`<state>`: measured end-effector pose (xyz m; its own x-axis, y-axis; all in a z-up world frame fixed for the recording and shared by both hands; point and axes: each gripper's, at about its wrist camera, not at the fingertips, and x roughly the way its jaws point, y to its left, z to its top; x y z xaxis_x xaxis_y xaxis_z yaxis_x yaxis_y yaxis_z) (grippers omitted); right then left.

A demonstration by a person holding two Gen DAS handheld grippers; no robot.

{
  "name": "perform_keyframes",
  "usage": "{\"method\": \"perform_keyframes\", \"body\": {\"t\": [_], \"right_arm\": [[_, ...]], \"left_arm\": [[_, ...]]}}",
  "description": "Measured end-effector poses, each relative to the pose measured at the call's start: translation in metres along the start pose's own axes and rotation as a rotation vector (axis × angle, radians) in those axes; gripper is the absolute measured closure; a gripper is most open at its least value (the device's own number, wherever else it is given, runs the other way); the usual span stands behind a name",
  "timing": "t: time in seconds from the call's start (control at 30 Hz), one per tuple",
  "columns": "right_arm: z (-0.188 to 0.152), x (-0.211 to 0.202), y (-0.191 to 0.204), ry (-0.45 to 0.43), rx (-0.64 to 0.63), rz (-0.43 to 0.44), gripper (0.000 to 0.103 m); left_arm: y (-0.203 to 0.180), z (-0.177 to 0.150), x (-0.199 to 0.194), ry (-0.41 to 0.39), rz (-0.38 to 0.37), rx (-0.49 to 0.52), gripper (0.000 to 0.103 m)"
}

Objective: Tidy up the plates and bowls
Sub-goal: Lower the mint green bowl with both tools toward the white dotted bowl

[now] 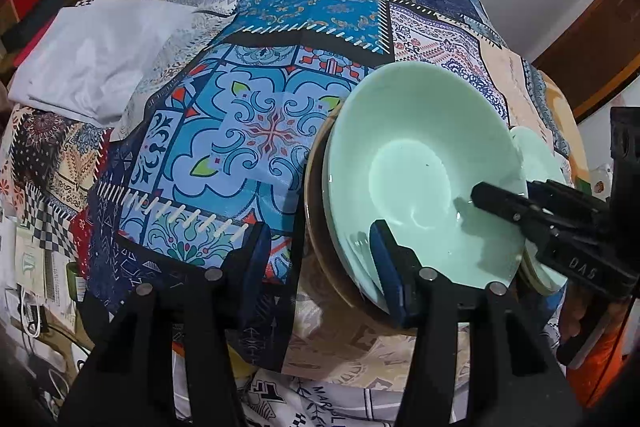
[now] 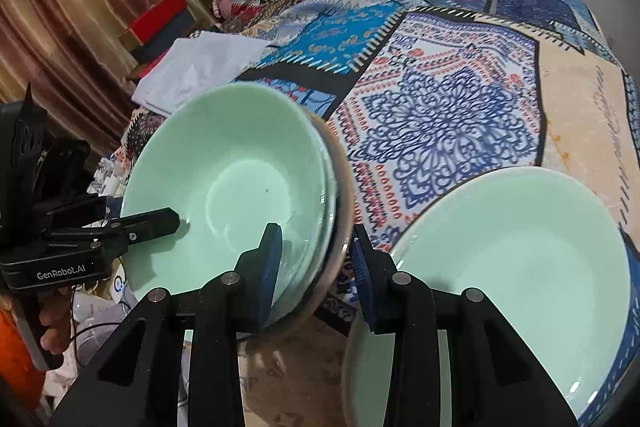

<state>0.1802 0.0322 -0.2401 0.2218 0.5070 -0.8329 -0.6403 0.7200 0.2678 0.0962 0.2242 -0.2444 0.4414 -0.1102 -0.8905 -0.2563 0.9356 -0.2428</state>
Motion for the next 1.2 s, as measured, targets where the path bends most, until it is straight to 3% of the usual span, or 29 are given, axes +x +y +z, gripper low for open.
{"method": "perform_keyframes", "body": {"t": [0.23,0.47,0.83,1.2], "right_arm": [[-0.001,0.006,0.006,0.004,-0.003,-0.006,0.068],[0.0,0.008,0.006,-0.006,-0.017,-0.026,0.071],[0.001,0.006,0.002,-0.013,0.049,-0.01,0.073],[0.001,-0.004,-0.005,-0.029,0.089,-0.01,0.074]], "left_arm": [[-0.002,0.001,0.011,0.021,-0.016,-0.007,0.052],[-0.014,0.0,0.013,0.015,-0.025,0.024,0.067],[-0.018,0.003,0.009,-0.002,0.013,-0.015,0.068],[-0.025,0.006,0.001,-0.01,-0.005,-0.037,0.067]]}}
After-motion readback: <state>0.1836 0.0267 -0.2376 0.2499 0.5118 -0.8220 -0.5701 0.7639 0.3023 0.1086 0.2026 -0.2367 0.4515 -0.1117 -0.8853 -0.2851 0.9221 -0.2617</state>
